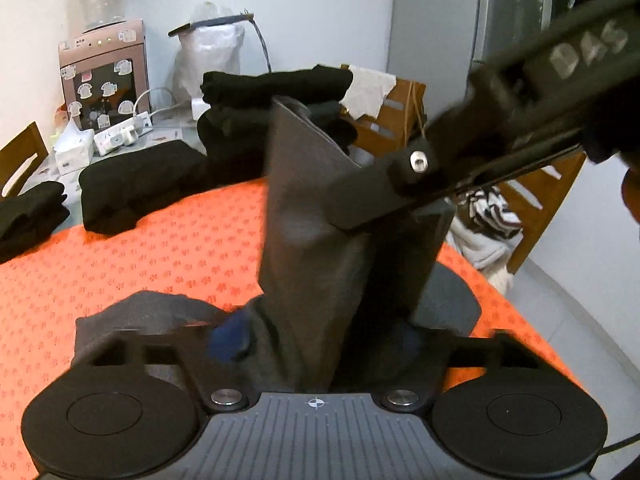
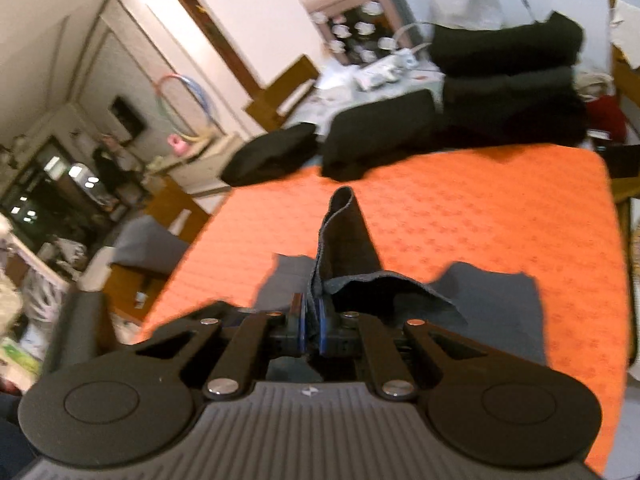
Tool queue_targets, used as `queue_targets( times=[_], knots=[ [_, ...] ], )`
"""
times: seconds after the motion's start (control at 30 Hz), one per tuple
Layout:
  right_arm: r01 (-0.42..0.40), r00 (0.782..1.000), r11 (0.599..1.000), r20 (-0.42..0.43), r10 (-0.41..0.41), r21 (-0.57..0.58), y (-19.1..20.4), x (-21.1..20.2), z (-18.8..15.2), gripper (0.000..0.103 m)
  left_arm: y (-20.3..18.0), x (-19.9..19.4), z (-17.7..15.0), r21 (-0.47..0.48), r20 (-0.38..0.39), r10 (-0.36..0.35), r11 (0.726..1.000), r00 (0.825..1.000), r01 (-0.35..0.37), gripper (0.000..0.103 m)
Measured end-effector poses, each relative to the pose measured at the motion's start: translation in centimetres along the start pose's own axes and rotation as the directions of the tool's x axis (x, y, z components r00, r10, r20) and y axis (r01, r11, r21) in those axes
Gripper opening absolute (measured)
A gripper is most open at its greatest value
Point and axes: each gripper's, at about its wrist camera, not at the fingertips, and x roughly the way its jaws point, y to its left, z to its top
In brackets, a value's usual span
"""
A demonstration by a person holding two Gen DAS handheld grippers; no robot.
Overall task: Fold clothes
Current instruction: 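Pull the grey sweatshirt off the stack with the right tool while the left tool grasps its other edge, then lay the grey sweatshirt onto the orange cloth with both tools and release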
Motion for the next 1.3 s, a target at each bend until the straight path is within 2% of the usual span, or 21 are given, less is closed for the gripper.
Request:
queue_targets(
  times=[0.07,0.1,0.2,0.27,0.33,0.43,0.63,0.83,1.13,1.17,1.23,1.3],
  knots=[
    [-0.017,1.000,1.000,0.003,0.017,-0.020,1.2,-0.1,0.3,0.008,1.1,-0.6,0.0,-0.044,0.020,0.011,0.999,1.000,-0.010,0.011],
    [-0.018,1.000,0.999,0.003,0.018,-0.037,1.9,-0.2,0.5,0.008,1.7,-0.9,0.0,-0.065,0.031,0.026,0.998,0.999,-0.024,0.010],
    [-0.024,1.000,0.997,0.004,0.025,-0.076,3.6,-0.3,0.9,0.013,3.9,-2.6,-0.1,-0.128,0.056,0.114,0.986,0.992,-0.106,0.009],
    [-0.038,0.999,0.996,0.018,0.039,-0.076,4.3,-0.9,1.3,0.014,6.1,-4.0,-0.2,-0.189,0.055,0.171,0.969,0.984,-0.158,0.009],
    [-0.032,0.999,0.996,0.032,0.035,-0.082,4.8,-1.4,1.8,0.020,8.4,-5.5,-0.4,-0.238,0.050,0.216,0.951,0.975,-0.198,0.009],
    [0.014,0.999,0.996,0.041,-0.011,-0.085,5.0,-1.7,2.2,0.024,11.7,-7.7,-0.6,-0.262,0.048,0.285,0.928,0.957,-0.264,0.009],
    [0.145,0.989,0.988,0.009,-0.145,-0.045,4.7,0.5,1.1,0.024,19.6,-12.6,-1.5,-0.297,0.023,0.428,0.866,0.904,-0.402,0.009],
    [0.231,0.972,0.973,-0.030,-0.232,-0.013,5.3,4.3,-1.0,0.024,27.7,-16.2,-3.7,-0.357,-0.047,0.513,0.793,0.857,-0.494,0.009],
    [0.291,0.955,0.957,-0.061,-0.290,0.013,7.8,9.0,-2.8,0.024,35.8,-19.8,-6.2,-0.398,-0.105,0.593,0.710,0.798,-0.581,0.010],
    [0.299,0.953,0.954,-0.064,-0.297,0.015,8.0,9.3,-2.9,0.024,36.3,-20.2,-6.4,-0.405,-0.112,0.595,0.704,0.796,-0.583,0.012],
    [0.314,0.947,0.949,-0.067,-0.313,0.017,8.3,9.9,-3.2,0.024,37.5,-20.9,-6.5,-0.420,-0.114,0.594,0.698,0.797,-0.580,0.024],
    [0.337,0.940,0.941,-0.068,-0.335,0.018,8.2,10.0,-3.3,0.026,38.2,-21.5,-6.3,-0.434,-0.099,0.585,0.702,0.805,-0.564,0.058]
  ],
)
